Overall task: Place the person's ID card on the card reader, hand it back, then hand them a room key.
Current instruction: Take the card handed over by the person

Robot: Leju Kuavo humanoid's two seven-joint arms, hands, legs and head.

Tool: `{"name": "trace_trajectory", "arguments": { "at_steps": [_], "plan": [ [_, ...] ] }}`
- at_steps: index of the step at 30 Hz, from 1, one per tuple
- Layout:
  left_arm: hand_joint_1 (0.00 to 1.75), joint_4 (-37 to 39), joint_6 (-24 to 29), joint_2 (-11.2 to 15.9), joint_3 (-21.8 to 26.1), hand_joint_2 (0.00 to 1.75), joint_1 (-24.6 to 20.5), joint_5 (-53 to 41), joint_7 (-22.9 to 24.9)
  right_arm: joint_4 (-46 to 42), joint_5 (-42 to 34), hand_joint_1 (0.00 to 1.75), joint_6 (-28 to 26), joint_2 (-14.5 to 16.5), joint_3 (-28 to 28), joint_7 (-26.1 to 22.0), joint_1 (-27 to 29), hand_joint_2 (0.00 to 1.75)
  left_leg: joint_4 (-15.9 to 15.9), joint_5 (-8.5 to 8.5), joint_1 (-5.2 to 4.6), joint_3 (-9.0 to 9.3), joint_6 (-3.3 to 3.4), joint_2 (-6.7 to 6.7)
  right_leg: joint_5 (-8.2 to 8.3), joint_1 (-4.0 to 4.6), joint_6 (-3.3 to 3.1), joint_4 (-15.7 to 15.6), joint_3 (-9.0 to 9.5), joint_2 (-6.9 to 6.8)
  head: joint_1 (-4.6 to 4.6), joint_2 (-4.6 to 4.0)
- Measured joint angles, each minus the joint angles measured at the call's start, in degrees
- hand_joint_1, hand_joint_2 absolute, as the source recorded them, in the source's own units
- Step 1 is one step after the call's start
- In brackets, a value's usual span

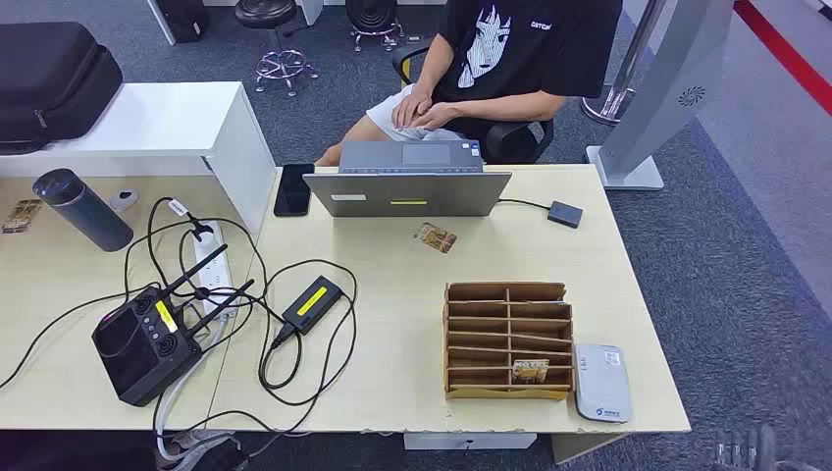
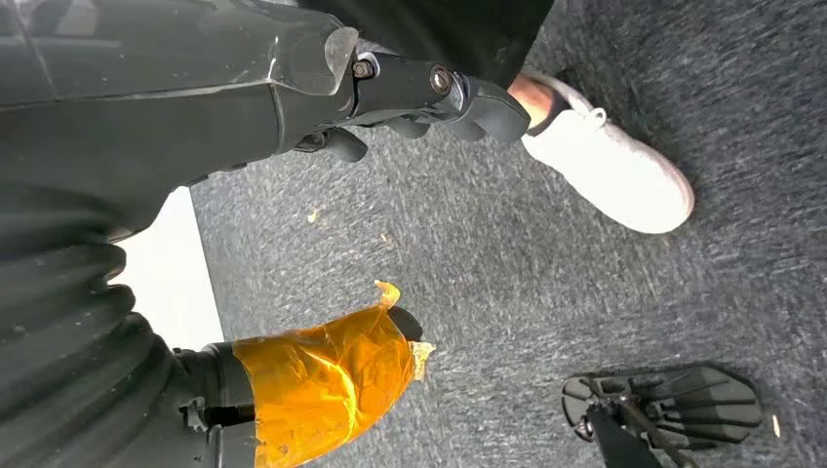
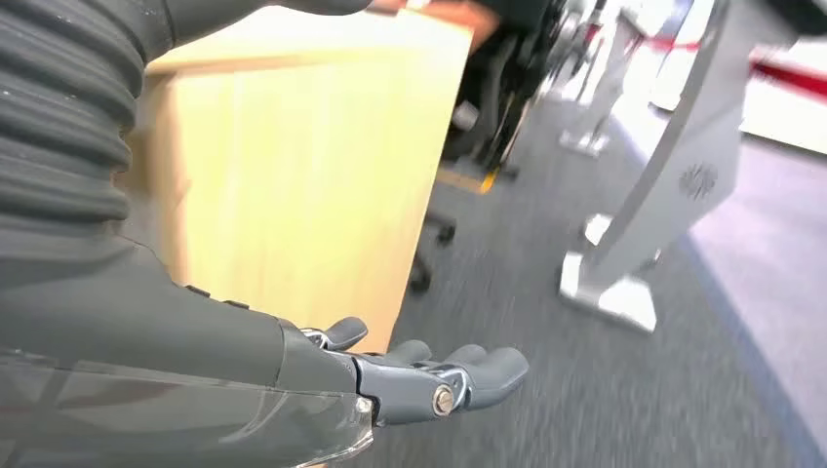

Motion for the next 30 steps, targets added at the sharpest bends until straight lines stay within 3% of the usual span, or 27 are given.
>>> {"name": "trace_trajectory", "arguments": {
  "at_steps": [5, 11, 15, 19, 23, 26, 30],
  "plan": [
    [0.0, 0.0, 0.0, 0.0, 0.5, 1.75, 0.5, -0.2, 0.0, -6.6, -10.7, 0.0, -4.9, 0.1, 8.2, -1.8, -0.9, 1.75, 0.0, 0.14, -0.03, -0.08, 0.04, -0.27, -0.03, -0.02, 0.01, 0.1, 0.0, -0.29, 0.01, 0.0],
    [0.0, 0.0, 0.0, -0.1, 1.1, 1.75, 1.0, -0.6, 0.0, -17.6, -15.1, 0.0, -8.8, 0.5, 21.8, -11.1, 0.0, 1.75, 0.0, 0.13, -0.04, -0.09, 0.02, -0.21, -0.03, -0.02, 0.0, 0.1, -0.03, -0.22, 0.01, 0.0],
    [0.0, 0.0, 0.0, -0.2, 1.6, 1.75, 1.5, -0.7, 0.0, -25.9, -11.8, 0.0, -8.4, 1.6, 28.6, -17.5, 1.6, 1.75, 0.0, 0.13, -0.03, -0.1, 0.02, -0.22, -0.03, -0.02, 0.0, 0.1, -0.02, -0.24, 0.02, 0.0],
    [0.0, 0.0, 0.0, -0.3, 1.8, 1.75, 2.2, -0.6, 0.0, -39.6, -6.9, 0.0, -7.0, 5.6, 35.1, -21.2, 5.7, 1.75, 0.0, 0.13, -0.01, -0.11, 0.02, -0.25, -0.05, 0.0, -0.01, 0.1, -0.04, -0.26, 0.01, 0.0],
    [0.0, 0.0, 0.0, -0.3, 2.6, 1.75, 2.7, -0.4, 0.0, -53.8, -1.4, 0.0, -4.2, 9.7, 42.2, -21.8, 10.6, 1.75, -0.1, 0.12, 0.07, -0.13, 0.0, -0.24, -0.09, 0.06, -0.08, 0.1, -0.06, -0.24, 0.0, 0.0],
    [0.0, 0.0, 0.0, -0.3, 2.6, 1.75, 2.8, -0.4, 0.0, -61.3, 5.3, 0.0, -3.5, 11.1, 48.8, -23.3, 13.1, 1.75, -0.1, 0.12, 0.09, -0.14, -0.01, -0.22, -0.09, 0.07, -0.08, 0.1, -0.07, -0.24, 0.01, 0.0],
    [0.0, 0.0, 0.0, -0.4, 3.3, 1.75, 2.7, 0.0, 0.0, -70.3, 14.8, 0.0, -8.7, 12.6, 59.8, -21.9, 15.8, 1.75, -0.1, 0.14, 0.11, -0.14, -0.03, -0.19, -0.08, 0.09, -0.1, 0.1, -0.07, -0.22, 0.01, 0.0]
  ]
}}
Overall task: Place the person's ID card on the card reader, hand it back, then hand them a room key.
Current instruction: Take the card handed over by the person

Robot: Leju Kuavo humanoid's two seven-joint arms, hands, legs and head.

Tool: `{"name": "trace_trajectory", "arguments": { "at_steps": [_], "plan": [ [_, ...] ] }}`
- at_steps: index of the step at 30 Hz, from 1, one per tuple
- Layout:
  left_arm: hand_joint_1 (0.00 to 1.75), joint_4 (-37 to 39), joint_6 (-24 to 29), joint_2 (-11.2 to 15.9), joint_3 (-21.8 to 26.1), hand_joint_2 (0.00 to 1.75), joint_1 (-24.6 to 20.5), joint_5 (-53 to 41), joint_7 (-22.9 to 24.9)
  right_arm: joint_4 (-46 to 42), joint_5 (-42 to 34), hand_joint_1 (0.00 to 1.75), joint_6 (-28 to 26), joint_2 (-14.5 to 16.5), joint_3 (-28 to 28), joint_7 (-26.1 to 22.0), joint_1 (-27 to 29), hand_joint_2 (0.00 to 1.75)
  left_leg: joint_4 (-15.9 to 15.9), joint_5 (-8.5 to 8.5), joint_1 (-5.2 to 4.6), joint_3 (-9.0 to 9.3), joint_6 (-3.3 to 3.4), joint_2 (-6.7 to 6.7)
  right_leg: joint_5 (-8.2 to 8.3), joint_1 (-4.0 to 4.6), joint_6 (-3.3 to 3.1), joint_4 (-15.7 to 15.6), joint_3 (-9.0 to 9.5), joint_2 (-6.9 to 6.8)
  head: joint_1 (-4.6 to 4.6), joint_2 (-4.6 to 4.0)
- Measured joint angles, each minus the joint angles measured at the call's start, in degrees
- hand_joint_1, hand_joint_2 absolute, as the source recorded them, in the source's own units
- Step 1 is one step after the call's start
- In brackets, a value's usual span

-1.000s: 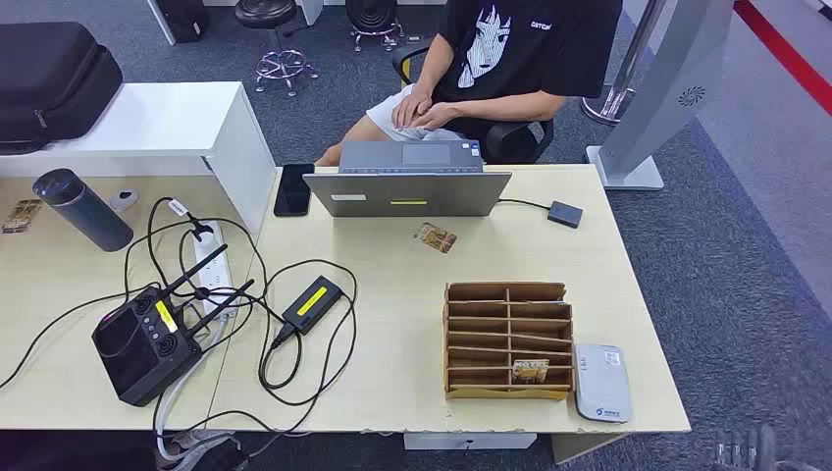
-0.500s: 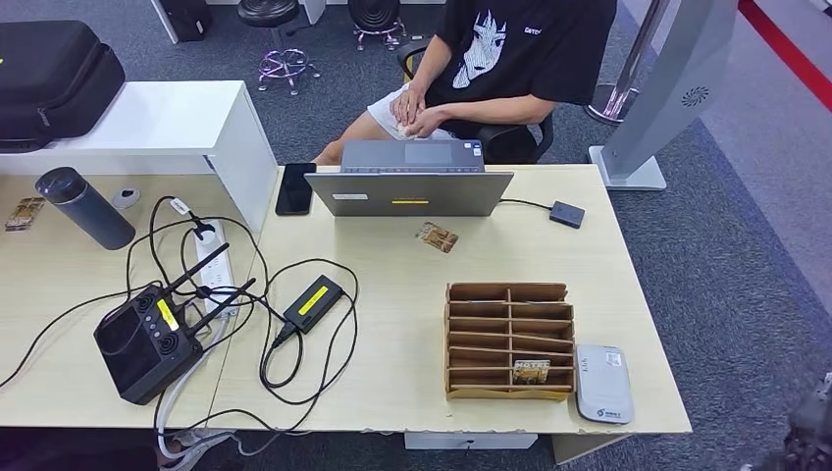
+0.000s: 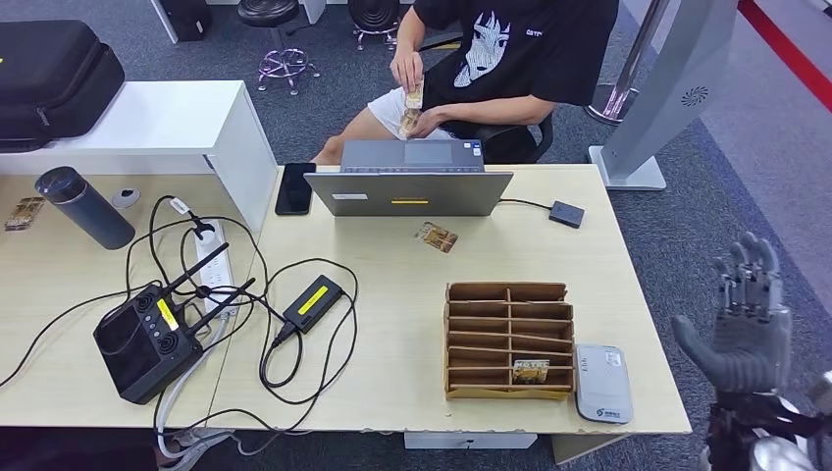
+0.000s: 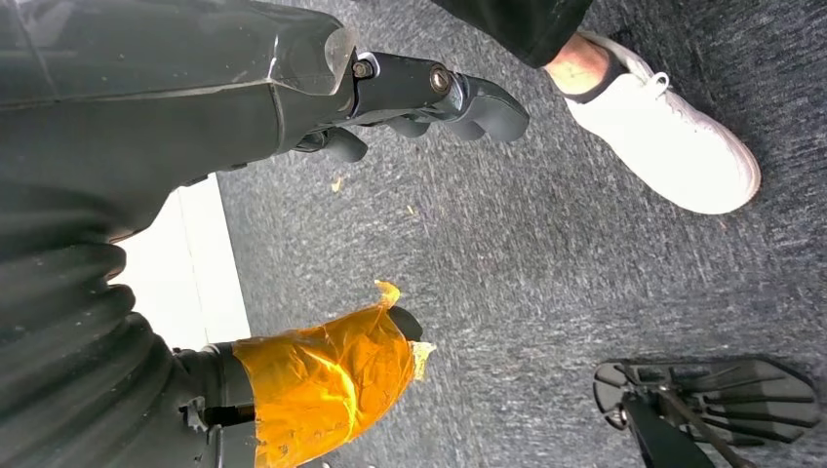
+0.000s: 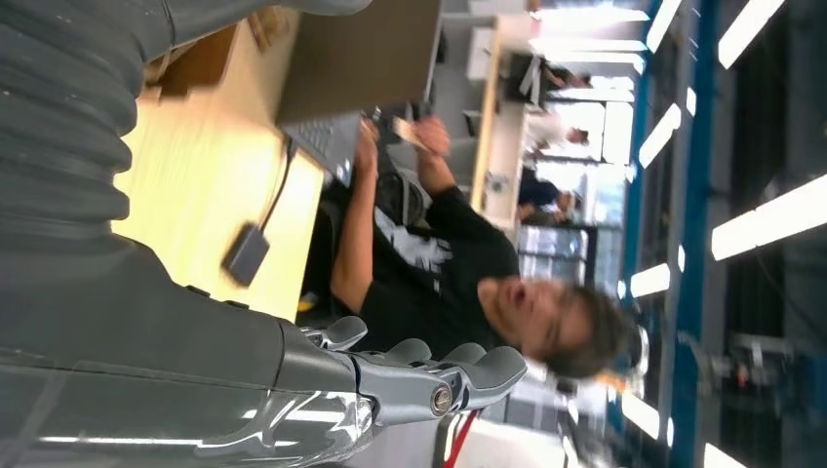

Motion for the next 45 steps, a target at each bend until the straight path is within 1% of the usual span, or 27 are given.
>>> {"name": "trace_trajectory", "arguments": {
  "at_steps": [4, 7, 10, 13, 16, 18, 20, 22, 25, 26, 28, 29, 30, 32, 37, 45],
  "plan": [
    [0.0, 0.0, 0.0, -0.2, 0.3, 1.75, -0.5, -0.4, 0.0, -6.9, 10.4, 0.0, -13.9, 0.6, 14.1, 4.5, 0.8, 1.75, 0.0, 0.03, 0.02, 0.0, -0.03, 0.0, 0.02, 0.01, -0.02, 0.0, -0.01, 0.0, 0.01, 0.0],
    [0.0, 0.0, 0.0, -0.4, 0.3, 1.75, -1.2, -1.3, 0.0, -8.5, 17.6, 0.0, -21.8, 0.2, 23.9, 7.3, -1.0, 1.75, 0.0, 0.06, 0.04, 0.0, -0.07, 0.02, 0.06, 0.03, -0.07, 0.0, -0.02, 0.02, 0.01, 0.0],
    [0.0, 0.0, 0.0, -0.8, 0.3, 1.75, -2.0, -2.7, 0.0, -8.2, 23.7, 0.0, -27.7, -0.2, 32.7, 11.0, -5.3, 1.75, 0.0, 0.1, 0.04, -0.02, -0.12, 0.03, 0.11, 0.04, -0.13, 0.0, -0.05, 0.02, 0.02, 0.0],
    [0.0, 0.0, 0.0, -1.2, 0.3, 1.75, -3.0, -4.1, 0.0, -6.2, 31.9, 0.0, -34.2, -0.4, 40.0, 15.5, -11.7, 1.75, 0.0, 0.17, 0.05, -0.05, -0.2, 0.05, 0.2, 0.05, -0.17, 0.0, -0.12, 0.04, 0.02, 0.0],
    [0.0, 0.0, 0.0, -1.7, 0.3, 1.75, -4.0, -5.7, 0.0, -2.4, 41.2, 0.0, -39.8, -0.4, 45.8, 20.7, -18.9, 1.75, 0.0, 0.22, 0.09, -0.07, -0.25, 0.04, 0.25, 0.08, -0.19, 0.1, -0.13, 0.04, 0.02, 0.0],
    [0.0, 0.0, 0.0, -2.1, 0.3, 1.75, -4.8, -6.8, 0.0, 1.7, 47.5, 0.0, -42.7, -0.3, 49.2, 24.8, -24.1, 1.75, 0.0, 0.27, 0.11, -0.08, -0.29, 0.04, 0.29, 0.1, -0.22, 0.1, -0.15, 0.04, 0.02, 0.0],
    [0.0, 0.0, 0.0, -2.5, 0.3, 1.75, -5.5, -7.7, 0.0, 6.7, 52.1, 0.0, -44.9, 0.0, 51.7, 27.8, -29.2, 1.75, 0.0, 0.32, 0.13, -0.08, -0.32, 0.02, 0.32, 0.12, -0.23, 0.1, -0.15, 0.03, 0.01, 0.0],
    [0.0, 0.0, 0.0, -2.9, 0.2, 1.75, -6.1, -8.4, 0.0, 12.1, 53.8, 0.0, -46.2, 0.6, 53.1, 29.6, -33.5, 1.75, 0.0, 0.33, 0.15, -0.08, -0.34, 0.01, 0.34, 0.13, -0.25, 0.1, -0.15, 0.03, 0.02, 0.0],
    [0.0, 0.0, 0.0, -3.3, 0.0, 1.75, -6.6, -8.8, 0.0, 20.5, 50.6, 0.0, -45.8, 1.8, 53.5, 30.3, -38.5, 1.75, 0.0, 0.34, 0.17, -0.09, -0.36, 0.01, 0.35, 0.15, -0.26, 0.1, -0.15, 0.03, 0.03, 0.0],
    [0.0, 0.0, 0.0, -3.4, -0.1, 1.75, -6.6, -9.0, 0.0, 23.2, 49.2, 0.16, -45.6, 2.2, 53.5, 30.0, -39.7, 1.75, 0.0, 0.35, 0.17, -0.09, -0.37, 0.0, 0.35, 0.16, -0.26, 0.1, -0.16, 0.03, 0.02, 0.0],
    [0.0, 0.0, 0.0, -3.5, -0.1, 1.75, -6.7, -9.2, 0.0, 28.5, 47.8, 0.89, -45.7, 2.9, 53.5, 29.5, -41.6, 1.75, 0.0, 0.36, 0.18, -0.1, -0.38, -0.01, 0.35, 0.17, -0.27, 0.1, -0.17, 0.02, 0.03, 0.0],
    [0.0, 0.0, 0.0, -3.6, -0.1, 1.75, -6.7, -9.3, 0.0, 30.9, 47.7, 1.33, -45.8, 3.2, 53.5, 29.3, -42.2, 1.75, 0.0, 0.35, 0.18, -0.1, -0.38, -0.02, 0.35, 0.17, -0.27, 0.1, -0.17, 0.01, 0.02, 0.0],
    [0.0, 0.0, 0.0, -3.6, -0.1, 1.75, -6.7, -9.4, 0.0, 33.1, 47.6, 1.61, -45.8, 3.5, 53.4, 29.1, -42.7, 1.75, 0.0, 0.35, 0.19, -0.11, -0.38, -0.02, 0.35, 0.18, -0.27, 0.1, -0.18, 0.01, 0.02, 0.0],
    [0.0, 0.0, 0.0, -3.6, -0.1, 1.75, -6.7, -9.4, 0.0, 36.3, 47.3, 1.75, -45.8, 3.8, 53.4, 28.8, -43.3, 1.75, 0.0, 0.35, 0.19, -0.14, -0.38, -0.03, 0.35, 0.18, -0.27, 0.1, -0.21, 0.01, 0.02, 0.0],
    [0.0, 0.0, 0.0, -3.6, -0.1, 1.75, -6.7, -9.3, 0.0, 40.7, 45.9, 1.75, -45.2, 4.4, 53.4, 27.9, -43.6, 1.75, 0.0, 0.35, 0.19, -0.2, -0.38, -0.03, 0.35, 0.18, -0.27, 0.1, -0.27, 0.02, 0.02, 0.0],
    [0.0, 0.0, 0.0, -3.6, -0.1, 1.75, -6.7, -9.1, 0.0, 41.8, 44.9, 1.75, -45.0, 4.6, 53.4, 26.7, -43.6, 1.75, 0.0, 0.35, 0.2, -0.2, -0.39, -0.02, 0.35, 0.19, -0.27, 0.1, -0.28, 0.02, 0.02, 0.0]
  ]
}}
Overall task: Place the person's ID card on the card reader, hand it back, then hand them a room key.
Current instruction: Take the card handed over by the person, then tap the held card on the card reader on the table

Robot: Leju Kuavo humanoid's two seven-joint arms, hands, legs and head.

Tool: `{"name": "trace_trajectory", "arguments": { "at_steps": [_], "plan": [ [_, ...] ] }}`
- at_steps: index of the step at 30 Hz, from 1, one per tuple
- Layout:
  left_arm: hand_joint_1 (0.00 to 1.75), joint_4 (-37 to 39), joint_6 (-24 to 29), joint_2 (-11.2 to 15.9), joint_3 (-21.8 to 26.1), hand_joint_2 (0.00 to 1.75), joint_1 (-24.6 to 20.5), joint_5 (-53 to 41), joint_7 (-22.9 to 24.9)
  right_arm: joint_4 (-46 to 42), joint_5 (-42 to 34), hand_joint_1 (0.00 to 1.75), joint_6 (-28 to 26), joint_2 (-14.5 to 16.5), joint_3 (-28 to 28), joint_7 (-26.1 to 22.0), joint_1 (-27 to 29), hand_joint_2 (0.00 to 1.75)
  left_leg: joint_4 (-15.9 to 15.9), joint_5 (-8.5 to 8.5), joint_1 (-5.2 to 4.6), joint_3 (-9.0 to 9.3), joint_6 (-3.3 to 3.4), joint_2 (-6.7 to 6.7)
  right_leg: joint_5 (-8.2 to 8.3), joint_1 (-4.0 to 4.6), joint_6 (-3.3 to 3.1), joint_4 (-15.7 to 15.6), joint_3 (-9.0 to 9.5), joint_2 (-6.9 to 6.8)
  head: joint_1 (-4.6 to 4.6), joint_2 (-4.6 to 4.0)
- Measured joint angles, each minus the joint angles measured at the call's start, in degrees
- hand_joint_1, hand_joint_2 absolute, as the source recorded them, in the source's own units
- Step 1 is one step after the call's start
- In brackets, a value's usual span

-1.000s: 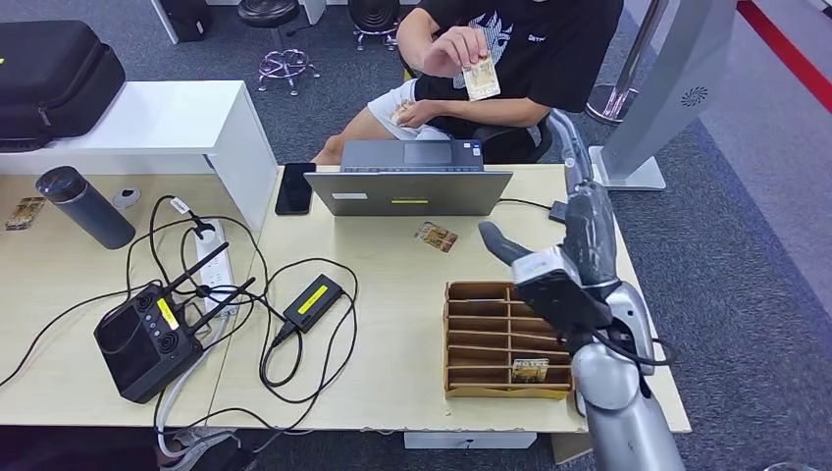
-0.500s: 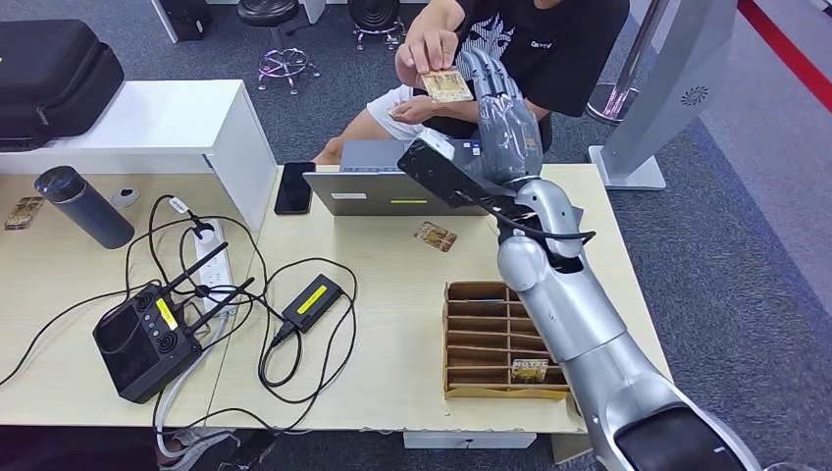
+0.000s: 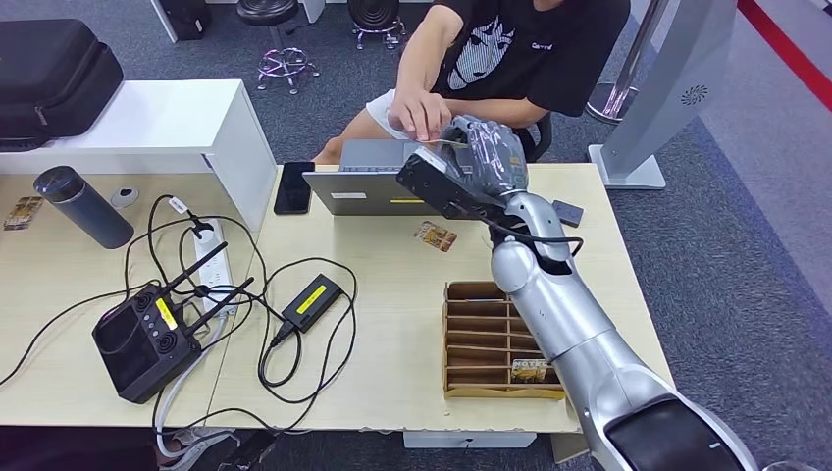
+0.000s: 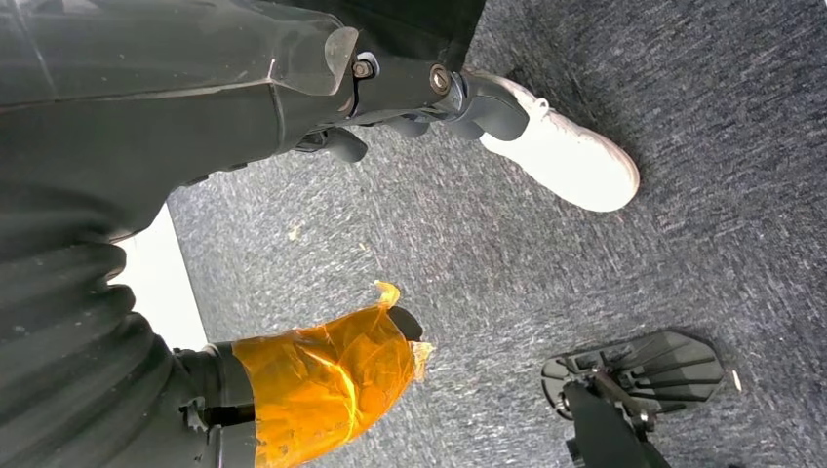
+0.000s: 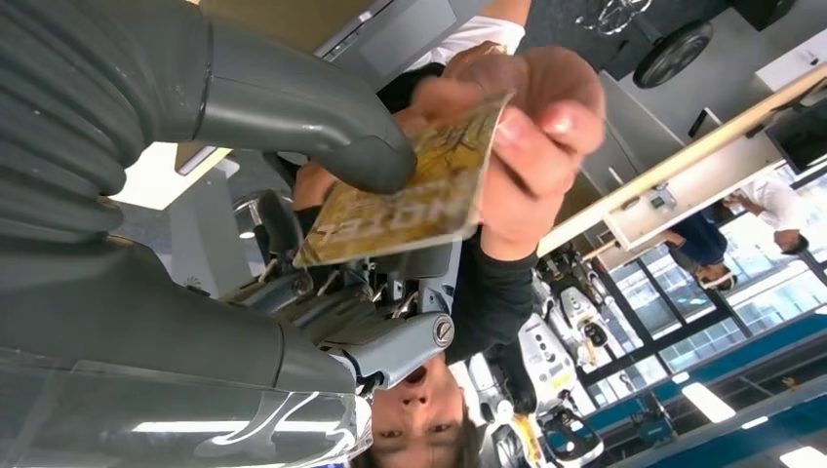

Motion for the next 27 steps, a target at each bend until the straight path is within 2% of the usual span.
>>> {"name": "trace_trajectory", "arguments": {
  "at_steps": [6, 11, 16, 21, 27],
  "plan": [
    [0.0, 0.0, 0.0, 0.0, 0.0, 1.75, 0.1, 0.4, 0.0, -1.9, -2.1, 1.75, -0.5, 0.0, -0.1, -2.4, 1.3, 1.75, 0.0, 0.0, 0.0, 0.0, 0.0, 0.0, 0.0, 0.0, 0.0, 0.0, -0.01, 0.0, -0.01, 0.0],
    [0.0, 0.0, 0.0, 0.1, 0.0, 1.75, 0.6, 1.0, 0.0, -9.9, -6.1, 1.75, -0.5, -0.6, -0.6, -5.3, 5.4, 1.75, 0.0, -0.02, 0.01, -0.01, -0.01, 0.0, -0.01, 0.01, 0.0, 0.0, -0.04, 0.0, -0.01, 0.0],
    [0.0, 0.0, 0.0, 0.7, 0.0, 1.75, 1.8, 2.0, 0.0, -21.9, -12.2, 1.75, 2.3, -3.3, -2.1, -7.3, 11.4, 1.75, 0.0, -0.04, 0.0, -0.05, -0.01, 0.0, -0.02, 0.01, 0.01, -0.1, -0.06, 0.0, -0.01, 0.0],
    [0.0, 0.0, 0.0, 1.3, 0.4, 1.75, 3.1, 3.3, 0.0, -33.7, -15.4, 1.75, 2.0, -6.9, -4.7, -10.7, 19.6, 1.75, 0.0, -0.09, 0.0, -0.07, 0.06, -0.03, -0.06, 0.01, 0.05, -0.1, -0.03, -0.03, 0.0, 0.0],
    [0.0, 0.0, 0.0, 1.9, 0.7, 1.75, 4.0, 4.4, 0.0, -42.3, -18.2, 1.75, 2.3, -9.9, -8.0, -13.6, 28.0, 1.75, 0.0, -0.14, 0.01, -0.06, 0.08, -0.01, -0.1, 0.01, 0.05, -0.1, -0.05, -0.02, -0.01, 0.0]
  ]
}}
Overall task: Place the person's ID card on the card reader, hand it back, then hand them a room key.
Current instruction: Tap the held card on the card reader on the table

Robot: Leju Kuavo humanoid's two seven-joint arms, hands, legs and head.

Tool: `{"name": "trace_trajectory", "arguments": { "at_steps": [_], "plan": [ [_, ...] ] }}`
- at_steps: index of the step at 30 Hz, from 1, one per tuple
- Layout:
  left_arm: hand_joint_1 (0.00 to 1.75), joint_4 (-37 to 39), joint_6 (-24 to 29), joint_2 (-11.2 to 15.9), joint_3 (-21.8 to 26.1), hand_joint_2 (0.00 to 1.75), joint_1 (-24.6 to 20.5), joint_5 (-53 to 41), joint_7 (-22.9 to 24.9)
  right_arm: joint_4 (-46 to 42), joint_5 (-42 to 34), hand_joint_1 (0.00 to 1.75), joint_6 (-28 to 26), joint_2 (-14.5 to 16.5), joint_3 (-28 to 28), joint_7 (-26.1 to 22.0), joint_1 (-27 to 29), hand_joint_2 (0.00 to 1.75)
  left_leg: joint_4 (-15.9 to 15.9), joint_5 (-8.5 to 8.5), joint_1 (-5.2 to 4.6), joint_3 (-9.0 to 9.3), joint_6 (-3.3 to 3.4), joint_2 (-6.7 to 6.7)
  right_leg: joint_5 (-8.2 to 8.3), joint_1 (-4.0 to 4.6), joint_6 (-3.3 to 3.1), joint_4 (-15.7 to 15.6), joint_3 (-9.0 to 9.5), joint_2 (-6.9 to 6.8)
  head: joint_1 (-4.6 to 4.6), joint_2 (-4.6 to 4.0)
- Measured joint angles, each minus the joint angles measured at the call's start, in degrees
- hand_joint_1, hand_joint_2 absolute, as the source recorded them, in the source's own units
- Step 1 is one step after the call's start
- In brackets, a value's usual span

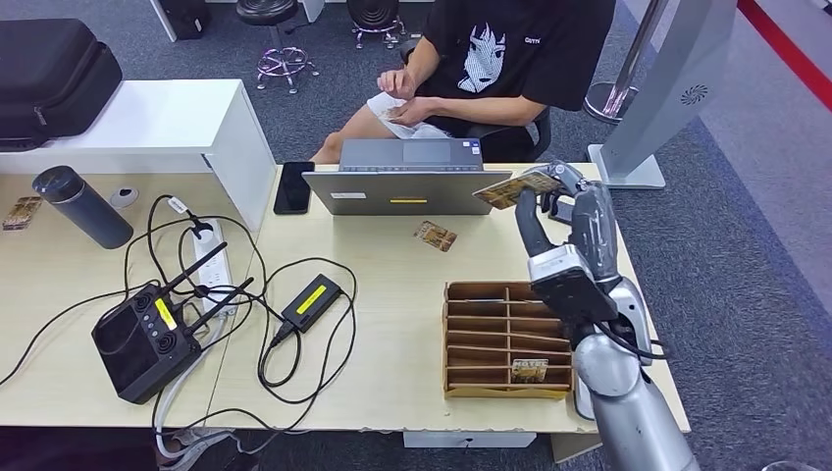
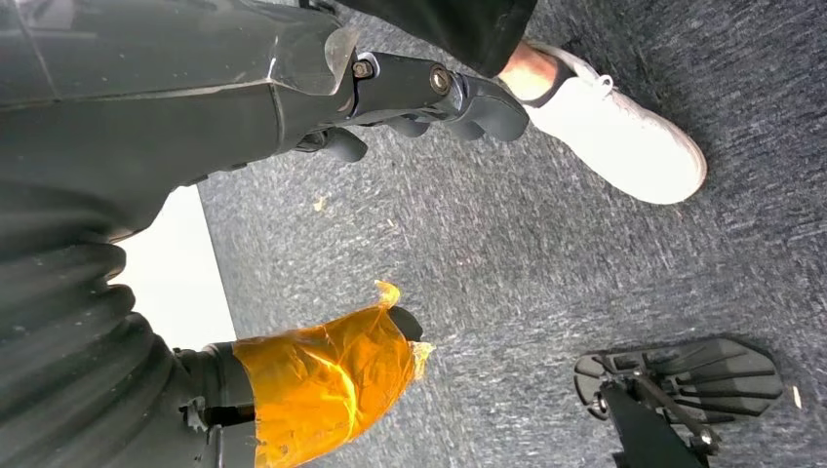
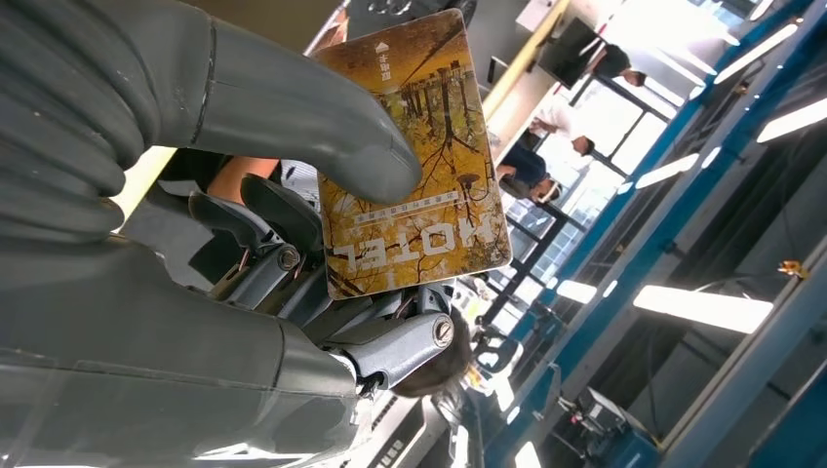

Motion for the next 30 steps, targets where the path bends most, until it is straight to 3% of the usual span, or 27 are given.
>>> {"name": "trace_trajectory", "arguments": {
  "at_steps": [5, 11, 17, 30],
  "plan": [
    [0.0, 0.0, 0.0, 0.6, 1.0, 1.75, 1.4, 1.3, 0.0, -3.2, -3.8, 1.75, 2.7, -2.0, -4.6, -4.1, 9.6, 1.75, 0.0, -0.07, 0.01, -0.02, 0.02, -0.05, -0.07, 0.02, -0.02, 0.0, 0.03, -0.05, 0.01, 0.0],
    [0.0, 0.0, 0.0, 1.0, 2.6, 1.75, 2.3, 1.8, 0.0, -2.6, -0.8, 1.75, 4.7, -3.5, -8.9, -4.9, 16.1, 1.75, 0.0, -0.12, 0.01, -0.03, -0.02, -0.01, -0.1, 0.02, -0.02, 0.0, 0.01, -0.02, 0.0, 0.0],
    [0.0, 0.0, 0.0, 1.0, 2.8, 1.75, 2.5, 1.7, 0.0, 2.8, 9.0, 1.75, 2.4, -3.6, -11.1, -1.4, 17.3, 1.75, 0.0, -0.11, 0.02, -0.01, -0.03, -0.01, -0.09, 0.02, -0.03, 0.0, 0.02, -0.02, 0.0, 0.0],
    [0.0, 0.0, 0.0, 1.0, 2.8, 1.75, 2.5, 1.4, 0.0, 9.5, 15.8, 1.75, 1.9, -4.3, -11.4, 2.4, 16.4, 1.75, 0.0, -0.11, 0.01, -0.03, -0.03, -0.01, -0.09, 0.02, -0.02, 0.0, 0.02, -0.02, 0.0, 0.0]
  ]
}}
